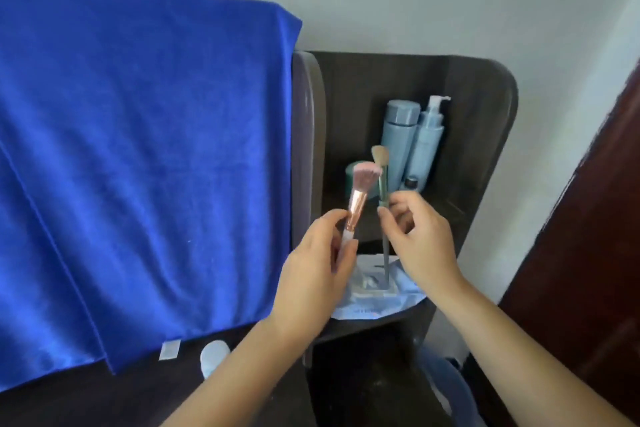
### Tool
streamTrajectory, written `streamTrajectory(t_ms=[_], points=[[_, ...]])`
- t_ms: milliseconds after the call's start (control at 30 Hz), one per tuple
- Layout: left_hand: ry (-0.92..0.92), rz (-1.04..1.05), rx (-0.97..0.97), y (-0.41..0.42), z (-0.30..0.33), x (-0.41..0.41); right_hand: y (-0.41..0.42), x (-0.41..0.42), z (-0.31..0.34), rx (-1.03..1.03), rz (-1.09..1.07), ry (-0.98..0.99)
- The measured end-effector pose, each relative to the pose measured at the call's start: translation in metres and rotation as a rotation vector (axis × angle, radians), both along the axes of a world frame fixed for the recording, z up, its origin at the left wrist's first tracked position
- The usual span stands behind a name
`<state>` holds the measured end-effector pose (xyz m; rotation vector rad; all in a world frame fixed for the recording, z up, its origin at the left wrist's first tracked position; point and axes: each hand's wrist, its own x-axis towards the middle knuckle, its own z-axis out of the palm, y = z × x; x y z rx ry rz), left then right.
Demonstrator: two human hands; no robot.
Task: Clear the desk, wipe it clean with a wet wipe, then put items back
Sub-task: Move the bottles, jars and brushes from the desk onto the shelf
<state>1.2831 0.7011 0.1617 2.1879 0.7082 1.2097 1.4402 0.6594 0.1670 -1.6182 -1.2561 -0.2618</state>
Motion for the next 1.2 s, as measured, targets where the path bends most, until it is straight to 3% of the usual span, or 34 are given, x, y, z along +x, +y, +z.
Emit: streamTrajectory(t_ms=[300, 433, 533, 733, 900, 967, 1100, 1200], points=[[0.470, 0.559, 0.077, 0.015, 0.011, 0.067, 0.051, 0.044, 0.016, -0.406, 0.203, -0.061], [0.723, 0.673, 0.046, 0.016, 0.014, 0.077, 0.070, 0.040, 0.012, -0.487, 0.183, -0.126], [0.801, 0.713, 0.013, 0.020, 0.019, 0.082, 0.075, 0.037, 0.007, -0.527, 0.183, -0.211], [0.723, 0.721, 0.054, 0.012, 0.023, 0.077, 0.068, 0.052, 0.009, -0.450, 0.303, -0.010], [0.274, 0.622, 0.145, -0.016, 0.022, 0.042, 0.035, 0.061, 0.012, -0.276, 0.333, 0.112], [0.186, 0.635, 0.100, -0.019, 0.012, 0.022, 0.017, 0.055, 0.012, -0.155, 0.349, 0.132], [0.229, 0.674, -0.079, 0.000, -0.029, -0.014, -0.011, 0.010, 0.004, -0.058, 0.487, 0.120], [0.309, 0.679, -0.209, 0.016, -0.070, -0.041, -0.012, -0.035, -0.031, -0.198, 0.608, 0.115]])
